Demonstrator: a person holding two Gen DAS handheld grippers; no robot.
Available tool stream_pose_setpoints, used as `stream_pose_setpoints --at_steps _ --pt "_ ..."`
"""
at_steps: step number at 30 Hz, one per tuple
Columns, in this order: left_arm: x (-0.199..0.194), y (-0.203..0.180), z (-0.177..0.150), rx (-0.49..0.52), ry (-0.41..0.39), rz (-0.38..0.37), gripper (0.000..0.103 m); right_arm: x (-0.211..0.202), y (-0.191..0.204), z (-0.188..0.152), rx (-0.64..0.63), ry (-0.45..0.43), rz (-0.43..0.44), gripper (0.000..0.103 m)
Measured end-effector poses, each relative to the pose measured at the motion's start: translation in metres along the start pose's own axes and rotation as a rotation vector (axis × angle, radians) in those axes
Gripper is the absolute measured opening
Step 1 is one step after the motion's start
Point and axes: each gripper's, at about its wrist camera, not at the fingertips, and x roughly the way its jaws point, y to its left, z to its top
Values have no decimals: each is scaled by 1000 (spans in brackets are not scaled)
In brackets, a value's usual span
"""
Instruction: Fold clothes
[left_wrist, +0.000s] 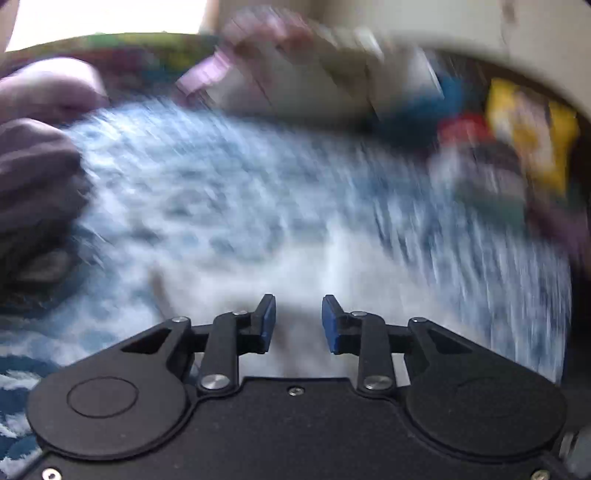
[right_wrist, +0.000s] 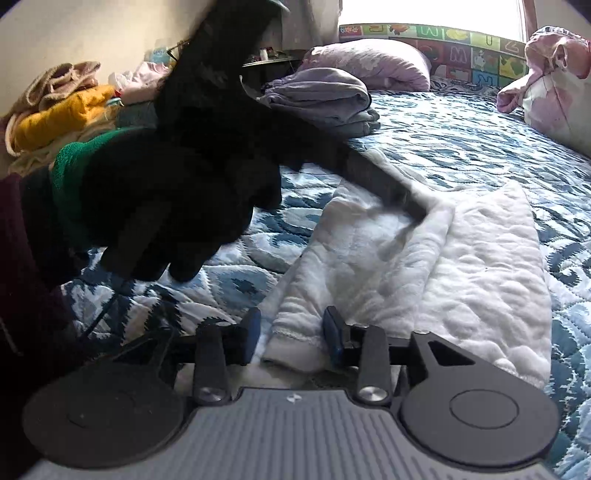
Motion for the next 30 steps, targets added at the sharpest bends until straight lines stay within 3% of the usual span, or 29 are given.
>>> stream_pose_setpoints --at_steps 2,4,8,11,14,17,19,21,26,30 --pt "2 16 0 -45 -40 68 28 -1 2 -1 -9 -2 2 46" --pt "27 21 -10 -17 79 111 28 0 4 -2 -19 -3 0 48" --pt "47 21 -19 -7 111 148 30 2 -1 -2 1 1 18 49" --pt "39 19 -18 -20 73 149 30 2 -4 -1 34 6 33 49" --pt "6 10 -7 -51 10 147 32 -9 1 4 33 -4 42 50" --pt "-28 11 -8 -162 -36 149 50 -38 5 9 45 -51 88 49" --pt "-46 13 -15 -262 -32 126 56 -63 3 8 53 -89 93 51" --pt "-59 9 -23 -307 -24 148 63 -87 -6 2 85 -124 83 54" --pt "-77 6 -51 -478 58 166 67 -126 -56 -30 326 -219 17 59" --pt "-86 -7 -68 -507 115 168 67 -133 -106 -59 602 -275 5 61"
